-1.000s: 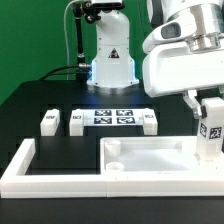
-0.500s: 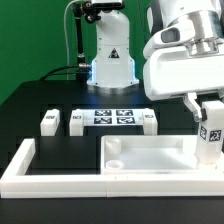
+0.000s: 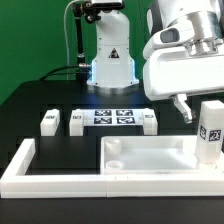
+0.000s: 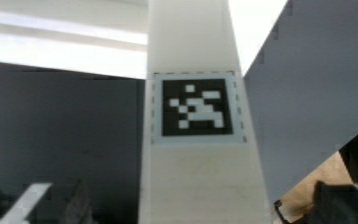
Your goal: Assemble desk
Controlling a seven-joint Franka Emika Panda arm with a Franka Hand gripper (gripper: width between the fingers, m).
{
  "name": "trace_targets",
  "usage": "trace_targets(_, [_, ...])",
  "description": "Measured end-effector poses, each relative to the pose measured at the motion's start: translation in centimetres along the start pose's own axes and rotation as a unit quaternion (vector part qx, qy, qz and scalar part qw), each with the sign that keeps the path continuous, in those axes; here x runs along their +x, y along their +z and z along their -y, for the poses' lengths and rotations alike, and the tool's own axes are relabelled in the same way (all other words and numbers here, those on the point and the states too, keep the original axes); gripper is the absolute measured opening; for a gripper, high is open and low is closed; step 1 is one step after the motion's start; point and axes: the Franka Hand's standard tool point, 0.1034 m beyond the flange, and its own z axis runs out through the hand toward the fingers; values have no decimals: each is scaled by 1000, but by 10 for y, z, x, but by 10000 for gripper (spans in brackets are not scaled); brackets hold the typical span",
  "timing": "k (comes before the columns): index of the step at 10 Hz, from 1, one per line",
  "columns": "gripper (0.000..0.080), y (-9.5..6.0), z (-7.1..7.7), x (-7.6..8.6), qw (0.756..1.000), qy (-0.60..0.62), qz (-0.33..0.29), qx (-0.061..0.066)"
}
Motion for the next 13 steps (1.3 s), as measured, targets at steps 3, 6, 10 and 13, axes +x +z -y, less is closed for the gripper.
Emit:
trace_targets(3, [648,0,0,0,1000,0,0,0])
trace_targets(6, [649,-9,-1,8,1000,1,31,7])
trace_targets(10, [649,-18,9,14,990,2,135,35])
trace_targets(13, [649,-14,2,14,976,2,212,47])
